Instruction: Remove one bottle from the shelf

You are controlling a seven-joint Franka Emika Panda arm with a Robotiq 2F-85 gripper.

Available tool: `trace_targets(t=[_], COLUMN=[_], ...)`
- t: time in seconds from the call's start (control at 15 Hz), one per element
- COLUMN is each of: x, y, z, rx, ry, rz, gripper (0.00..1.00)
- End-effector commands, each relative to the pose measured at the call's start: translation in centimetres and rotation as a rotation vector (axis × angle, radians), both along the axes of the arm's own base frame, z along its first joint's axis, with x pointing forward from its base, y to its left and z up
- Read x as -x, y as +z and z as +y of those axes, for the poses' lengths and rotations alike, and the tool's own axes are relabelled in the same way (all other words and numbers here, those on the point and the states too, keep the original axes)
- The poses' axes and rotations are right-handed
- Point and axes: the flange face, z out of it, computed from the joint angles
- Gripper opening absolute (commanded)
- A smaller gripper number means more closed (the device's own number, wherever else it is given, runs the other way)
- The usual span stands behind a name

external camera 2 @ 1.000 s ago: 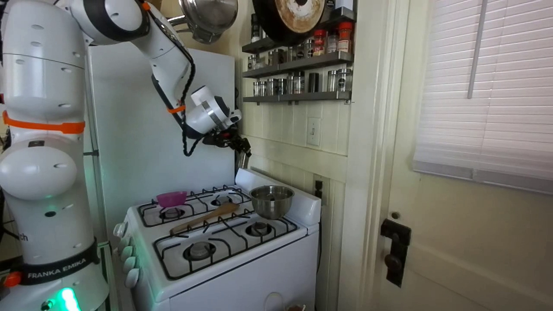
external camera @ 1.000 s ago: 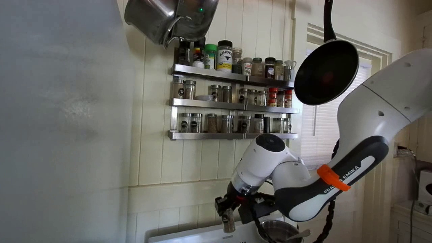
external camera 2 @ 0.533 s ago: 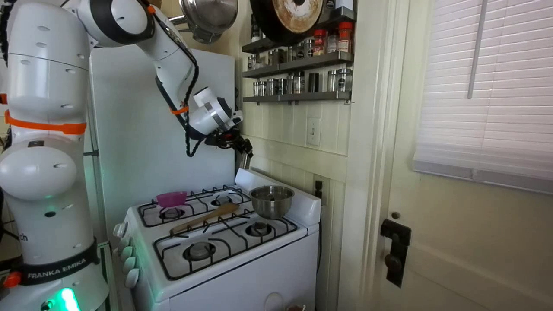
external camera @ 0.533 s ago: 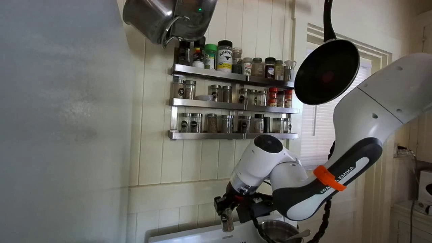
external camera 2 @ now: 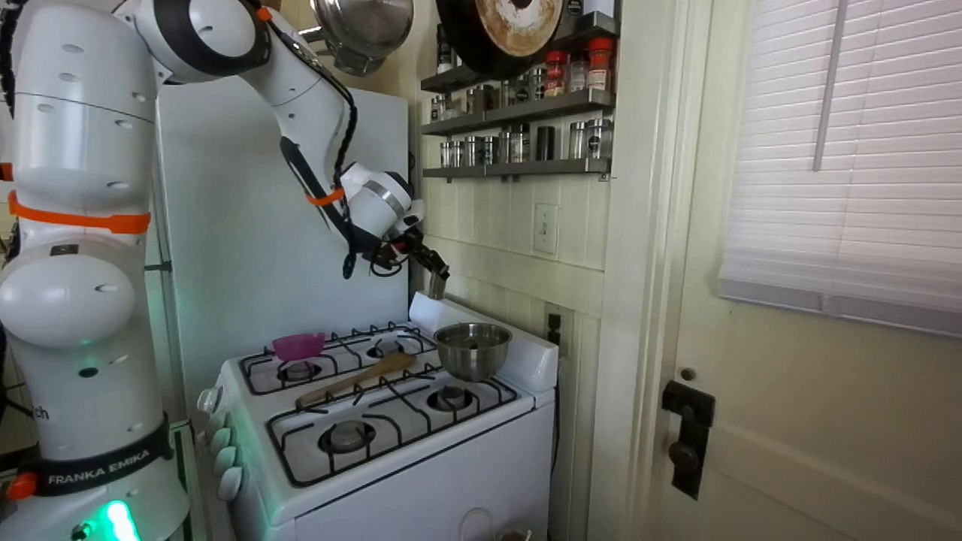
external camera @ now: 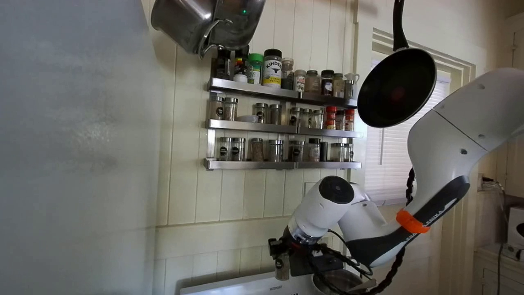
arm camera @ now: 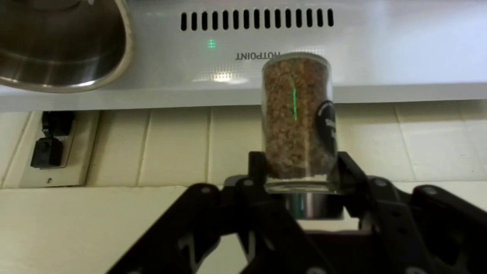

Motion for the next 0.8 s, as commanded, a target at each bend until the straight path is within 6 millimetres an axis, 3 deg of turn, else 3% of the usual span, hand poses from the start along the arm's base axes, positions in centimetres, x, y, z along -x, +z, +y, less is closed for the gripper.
trace_targets(t=[0.0, 0.47, 0.73], x=[1.1, 1.6, 1.2], y=[-2.9, -11.3, -14.2], z=[1.1, 0.8, 1.0], rx=[0.002, 0.083, 0.104], ry=[-0.044, -0.162, -0.165], rz=[-0.033, -0.033, -0.024], gripper=[0.24, 0.24, 0.24])
